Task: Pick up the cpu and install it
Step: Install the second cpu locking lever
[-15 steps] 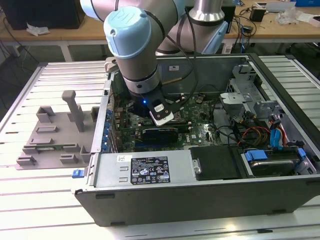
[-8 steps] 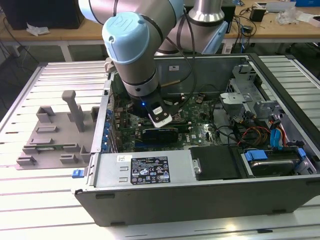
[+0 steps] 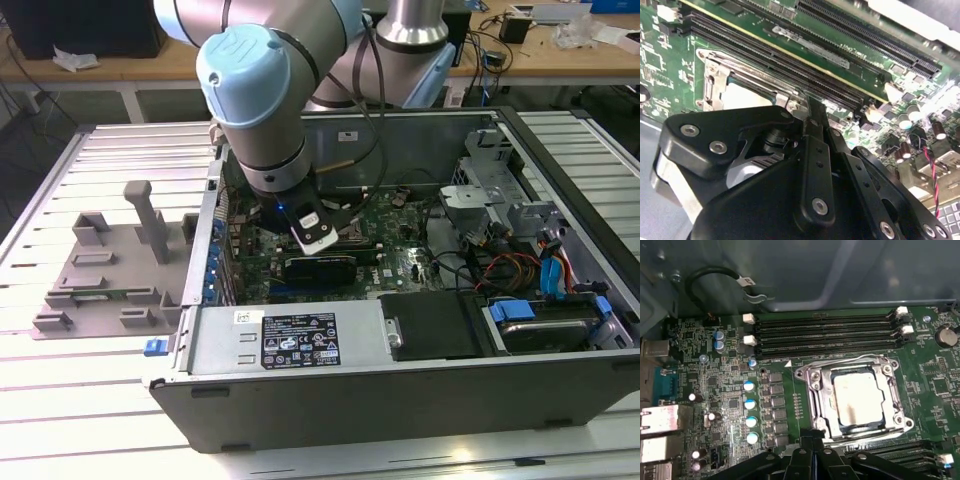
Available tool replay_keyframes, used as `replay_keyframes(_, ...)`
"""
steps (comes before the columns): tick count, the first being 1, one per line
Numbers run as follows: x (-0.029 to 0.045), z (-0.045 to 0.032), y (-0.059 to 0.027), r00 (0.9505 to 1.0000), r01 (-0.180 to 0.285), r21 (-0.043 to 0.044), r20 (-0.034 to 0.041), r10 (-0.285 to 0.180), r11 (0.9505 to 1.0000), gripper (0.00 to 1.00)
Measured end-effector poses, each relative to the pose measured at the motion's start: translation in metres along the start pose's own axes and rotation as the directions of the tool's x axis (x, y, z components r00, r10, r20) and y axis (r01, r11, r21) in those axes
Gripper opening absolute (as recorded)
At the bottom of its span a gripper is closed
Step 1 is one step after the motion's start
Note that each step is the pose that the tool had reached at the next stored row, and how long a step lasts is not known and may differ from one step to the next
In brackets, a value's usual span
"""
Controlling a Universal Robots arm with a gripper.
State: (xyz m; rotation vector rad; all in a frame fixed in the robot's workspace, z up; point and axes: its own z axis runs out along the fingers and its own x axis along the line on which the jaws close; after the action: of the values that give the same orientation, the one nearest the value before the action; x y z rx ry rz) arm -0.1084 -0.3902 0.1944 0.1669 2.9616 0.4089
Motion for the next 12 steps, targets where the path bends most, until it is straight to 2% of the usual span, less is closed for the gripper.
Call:
replay_keyframes(3, 0.0005, 0.0003, 0.0016, 1.0000, 0.000, 0.0016, -0.0001, 0.000, 1.0000, 0.11)
replay_keyframes(4, 0.0003, -0.0016, 0.0022, 1.0000, 0.001, 0.0045, 0.0005, -0.001, 1.0000, 0.11)
replay_keyframes(7, -0.0022, -0.0185, 0.0071, 1.0000, 0.004, 0.0237, 0.0019, -0.004, 0.9997, 0.11)
replay_keyframes(9, -0.0032, -0.0244, 0.0089, 1.0000, 0.006, 0.0355, 0.0027, -0.006, 0.9994, 0.11)
replay_keyframes(10, -0.0041, -0.0304, 0.0106, 1.0000, 0.008, 0.0478, 0.0037, -0.008, 0.9988, 0.11)
replay_keyframes(12, -0.0052, -0.0365, 0.0124, 0.9999, 0.009, 0.0590, 0.0046, -0.010, 0.9982, 0.11)
